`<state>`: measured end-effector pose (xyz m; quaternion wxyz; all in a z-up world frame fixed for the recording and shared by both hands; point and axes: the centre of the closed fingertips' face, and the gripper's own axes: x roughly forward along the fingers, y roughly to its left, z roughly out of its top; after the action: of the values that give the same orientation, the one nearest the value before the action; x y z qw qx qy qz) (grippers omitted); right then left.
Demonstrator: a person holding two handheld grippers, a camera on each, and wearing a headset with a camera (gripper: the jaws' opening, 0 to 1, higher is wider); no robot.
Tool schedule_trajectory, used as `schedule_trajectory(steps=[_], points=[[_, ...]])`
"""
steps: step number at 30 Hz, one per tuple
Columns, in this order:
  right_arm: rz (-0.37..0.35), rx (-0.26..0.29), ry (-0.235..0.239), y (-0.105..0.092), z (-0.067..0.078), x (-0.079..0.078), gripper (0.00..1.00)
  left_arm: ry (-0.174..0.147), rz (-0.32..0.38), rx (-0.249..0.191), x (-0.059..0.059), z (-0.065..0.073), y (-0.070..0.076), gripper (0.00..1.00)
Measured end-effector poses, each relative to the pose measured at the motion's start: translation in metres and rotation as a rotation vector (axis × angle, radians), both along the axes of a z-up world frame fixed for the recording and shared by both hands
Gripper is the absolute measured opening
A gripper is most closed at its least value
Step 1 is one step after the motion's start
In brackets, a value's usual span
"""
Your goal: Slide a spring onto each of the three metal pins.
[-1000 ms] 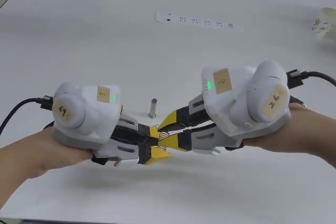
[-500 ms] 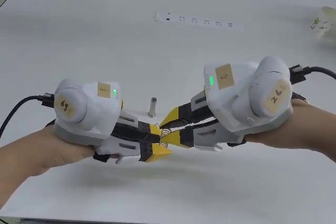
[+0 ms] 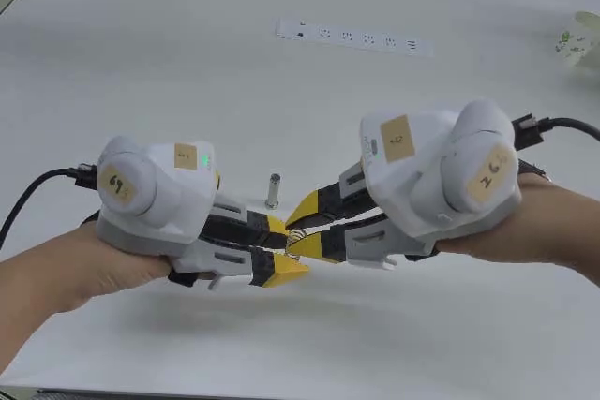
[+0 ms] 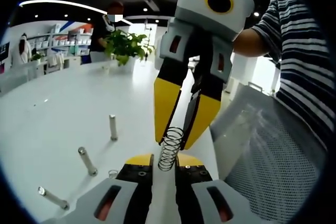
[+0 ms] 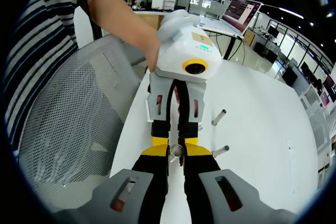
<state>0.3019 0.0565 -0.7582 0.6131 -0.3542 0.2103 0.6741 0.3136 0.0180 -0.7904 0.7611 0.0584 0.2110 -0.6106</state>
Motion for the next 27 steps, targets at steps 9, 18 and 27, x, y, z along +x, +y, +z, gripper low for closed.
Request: schedule_trajectory(steps=[9,18,27], points=[[0.020,-0.024,-0.042,-0.0017,-0.0025,-0.0010,0.07,0.001,0.014,-0.011,0.0011,0.0032,-0.0004,0.11],[0.027,-0.034,-0.061,-0.0035,-0.0023,-0.0008,0.07,0.001,0.011,-0.009,-0.0004,0.0034,-0.0022,0.11],[0.026,-0.033,-0.076,-0.0026,-0.0008,0.0003,0.07,0.005,0.030,-0.001,0.0024,0.0023,0.0002,0.16]])
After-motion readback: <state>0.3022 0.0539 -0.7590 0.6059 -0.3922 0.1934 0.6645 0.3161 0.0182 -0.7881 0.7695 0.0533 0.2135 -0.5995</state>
